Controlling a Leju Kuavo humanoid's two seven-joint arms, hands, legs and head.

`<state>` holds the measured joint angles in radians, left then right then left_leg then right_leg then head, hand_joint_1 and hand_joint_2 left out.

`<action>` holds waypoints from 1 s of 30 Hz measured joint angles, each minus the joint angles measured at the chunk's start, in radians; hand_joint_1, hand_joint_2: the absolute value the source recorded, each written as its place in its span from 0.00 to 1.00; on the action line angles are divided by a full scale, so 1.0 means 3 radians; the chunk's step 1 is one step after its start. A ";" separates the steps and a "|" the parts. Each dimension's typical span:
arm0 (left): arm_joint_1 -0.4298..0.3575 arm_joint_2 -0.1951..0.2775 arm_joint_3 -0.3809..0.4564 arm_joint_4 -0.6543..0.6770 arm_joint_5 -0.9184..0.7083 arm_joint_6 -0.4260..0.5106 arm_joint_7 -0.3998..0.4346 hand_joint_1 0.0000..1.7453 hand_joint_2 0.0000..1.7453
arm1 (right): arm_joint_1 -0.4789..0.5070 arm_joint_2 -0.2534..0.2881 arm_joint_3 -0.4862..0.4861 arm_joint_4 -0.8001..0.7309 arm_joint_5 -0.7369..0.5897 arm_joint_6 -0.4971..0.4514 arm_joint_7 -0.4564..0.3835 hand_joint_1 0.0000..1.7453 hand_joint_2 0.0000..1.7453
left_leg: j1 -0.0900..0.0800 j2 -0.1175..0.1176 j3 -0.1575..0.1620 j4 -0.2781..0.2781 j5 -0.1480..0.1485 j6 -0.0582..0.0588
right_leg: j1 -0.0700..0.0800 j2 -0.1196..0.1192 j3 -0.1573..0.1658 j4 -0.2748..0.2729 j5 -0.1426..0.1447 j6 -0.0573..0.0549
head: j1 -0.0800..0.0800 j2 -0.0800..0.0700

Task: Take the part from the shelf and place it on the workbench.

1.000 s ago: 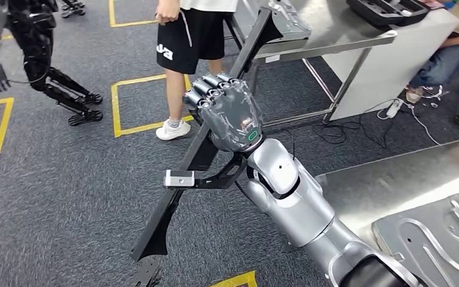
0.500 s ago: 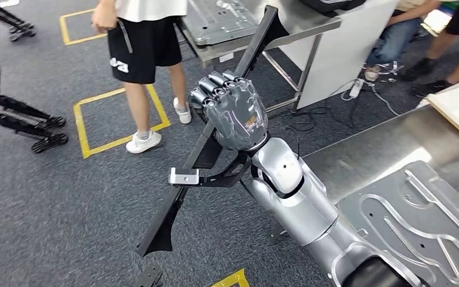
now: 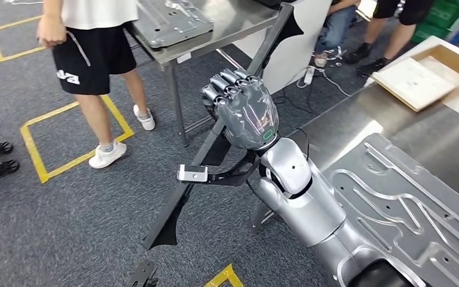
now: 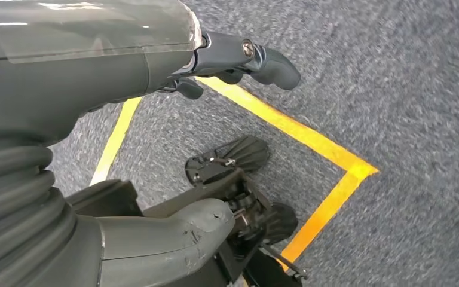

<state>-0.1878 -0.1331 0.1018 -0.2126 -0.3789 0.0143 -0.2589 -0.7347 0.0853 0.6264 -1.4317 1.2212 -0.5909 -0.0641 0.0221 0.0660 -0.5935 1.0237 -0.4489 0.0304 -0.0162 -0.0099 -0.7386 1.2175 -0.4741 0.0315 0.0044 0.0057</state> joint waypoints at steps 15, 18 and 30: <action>-0.0009 0.0034 0.0028 -0.0001 -0.0047 -0.0035 -0.0099 0.00 1.00 | 0.0133 -0.0043 -0.0094 -0.0057 0.0023 -0.0058 0.0003 0.81 1.00 | -0.0005 -0.0219 -0.0311 0.0747 -0.0285 -0.0129 | 0.0047 0.0287 0.0351 -0.0627 0.0195 -0.0195 | -0.0004 0.0000; -0.0025 0.0044 0.0038 -0.0001 -0.0064 -0.0030 -0.0123 0.00 1.00 | 0.0135 -0.0044 -0.0113 -0.0058 0.0038 -0.0060 0.0003 0.81 1.00 | 0.0002 -0.0406 -0.0077 0.0150 -0.0006 -0.0089 | 0.0045 0.0426 0.0330 -0.0594 0.0185 -0.0167 | -0.0004 0.0000; -0.0025 0.0042 0.0052 -0.0001 -0.0116 -0.0025 -0.0125 0.00 1.00 | 0.0191 -0.0111 -0.0280 -0.0078 0.0078 -0.0085 0.0026 0.81 1.00 | 0.0008 -0.0018 0.0028 -0.0019 -0.0003 -0.0006 | -0.0010 0.0016 -0.0080 0.0083 -0.0017 0.0014 | 0.0019 0.0000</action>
<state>-0.1951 -0.1206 0.1175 -0.2129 -0.4138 0.0067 -0.2963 -0.6773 0.0521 0.5425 -1.4549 1.2445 -0.6165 -0.0562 0.0246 0.0607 -0.5850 1.0181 -0.4498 0.0287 -0.0192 -0.0052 -0.7625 1.2424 -0.4792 0.0356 0.0100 0.0057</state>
